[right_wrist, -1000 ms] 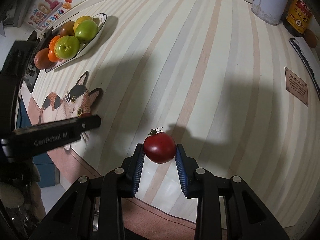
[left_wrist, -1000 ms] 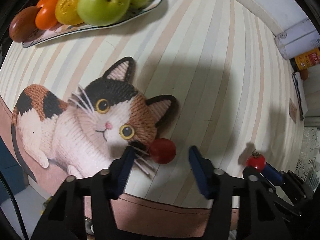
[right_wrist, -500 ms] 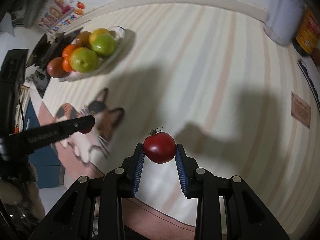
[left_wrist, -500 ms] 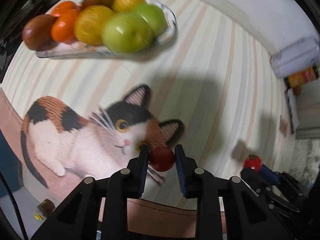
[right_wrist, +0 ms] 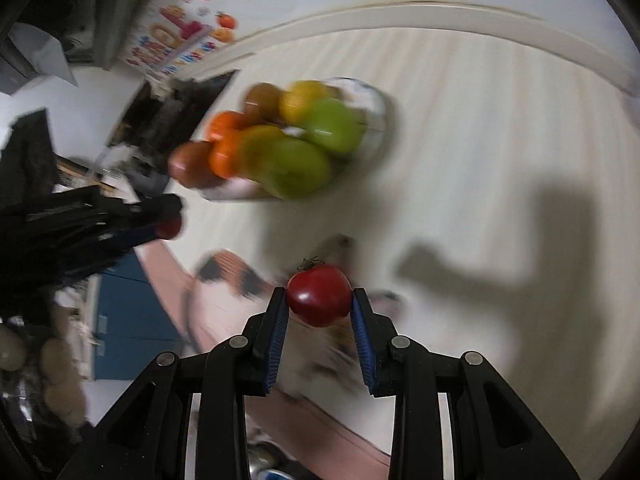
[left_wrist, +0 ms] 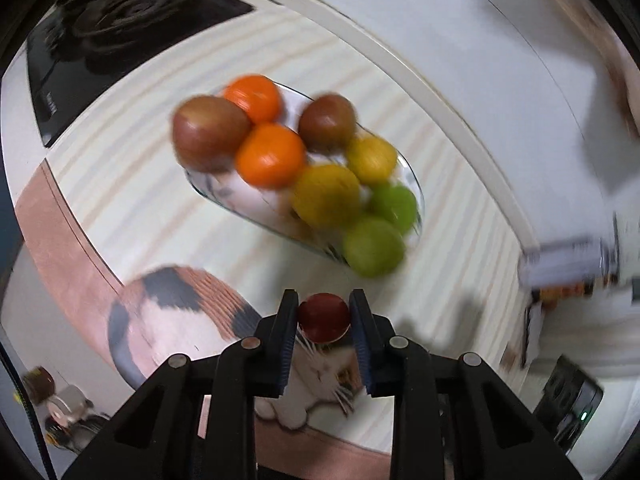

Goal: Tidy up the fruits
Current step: 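Carry both cherry tomatoes over the white plate and open both grippers, then grasp the remaining cherry tomato on the cat mat with the right gripper, then carry the tomato onto the white plate and open the right gripper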

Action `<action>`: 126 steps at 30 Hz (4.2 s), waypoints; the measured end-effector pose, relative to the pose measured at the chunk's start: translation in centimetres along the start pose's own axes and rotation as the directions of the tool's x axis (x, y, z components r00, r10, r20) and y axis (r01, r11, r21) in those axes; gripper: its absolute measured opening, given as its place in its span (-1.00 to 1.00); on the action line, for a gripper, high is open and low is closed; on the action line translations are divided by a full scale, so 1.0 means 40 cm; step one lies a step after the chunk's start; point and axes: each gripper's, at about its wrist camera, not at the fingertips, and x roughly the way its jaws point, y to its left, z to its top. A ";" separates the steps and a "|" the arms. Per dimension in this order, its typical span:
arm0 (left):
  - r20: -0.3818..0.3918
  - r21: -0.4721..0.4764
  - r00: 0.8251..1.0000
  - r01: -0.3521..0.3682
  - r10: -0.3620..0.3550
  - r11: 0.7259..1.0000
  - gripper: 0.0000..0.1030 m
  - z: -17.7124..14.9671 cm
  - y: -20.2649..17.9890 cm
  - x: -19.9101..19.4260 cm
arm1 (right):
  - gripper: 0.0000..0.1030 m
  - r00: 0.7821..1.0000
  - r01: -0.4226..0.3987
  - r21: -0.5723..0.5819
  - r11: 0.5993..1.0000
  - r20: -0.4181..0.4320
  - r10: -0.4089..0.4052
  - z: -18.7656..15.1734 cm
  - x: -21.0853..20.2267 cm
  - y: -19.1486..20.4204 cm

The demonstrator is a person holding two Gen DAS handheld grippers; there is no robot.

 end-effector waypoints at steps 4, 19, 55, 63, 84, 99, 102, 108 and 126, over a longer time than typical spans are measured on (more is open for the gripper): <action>-0.009 -0.085 1.000 0.022 -0.022 0.996 -0.54 0.075 0.059 0.018 | -0.34 0.998 -0.062 -0.017 0.998 0.026 0.063 0.050 0.088 0.093; -0.029 -0.250 0.994 0.096 -0.107 0.963 -0.54 0.157 0.170 0.093 | -0.34 0.999 -0.036 -0.047 0.998 0.018 0.037 0.143 0.296 0.193; 0.074 -0.087 0.966 -0.241 0.248 0.966 0.14 0.022 0.247 0.008 | 0.04 0.982 0.019 -0.251 0.968 -0.178 -0.065 -0.036 0.348 0.274; 0.094 -0.104 0.931 -0.342 0.352 0.934 0.75 -0.061 0.329 -0.006 | -0.79 0.977 0.110 -0.458 0.882 -0.112 -0.180 -0.137 0.367 0.305; 0.047 -0.177 0.933 -0.343 0.356 0.923 0.76 -0.223 0.432 0.001 | -0.51 0.969 0.080 -0.519 0.851 -0.160 -0.189 -0.206 0.278 0.287; 0.044 -0.068 0.916 -0.395 0.398 0.916 0.76 -0.250 0.366 0.042 | -0.32 0.981 0.071 -0.489 0.870 -0.121 -0.149 -0.212 0.286 0.279; 0.062 -0.074 0.918 -0.387 0.392 0.919 1.00 -0.234 0.360 0.034 | -0.32 0.990 0.095 -0.449 0.889 -0.052 -0.132 -0.119 0.264 0.283; 0.101 -0.118 0.925 -0.353 0.365 0.928 1.00 -0.157 0.352 0.025 | -0.32 0.988 0.153 -0.370 0.916 0.037 -0.150 0.122 0.318 0.304; 0.104 -0.091 0.929 -0.347 0.355 0.933 1.00 -0.041 0.323 0.072 | 0.23 0.981 0.191 -0.302 0.934 0.047 -0.186 0.200 0.371 0.311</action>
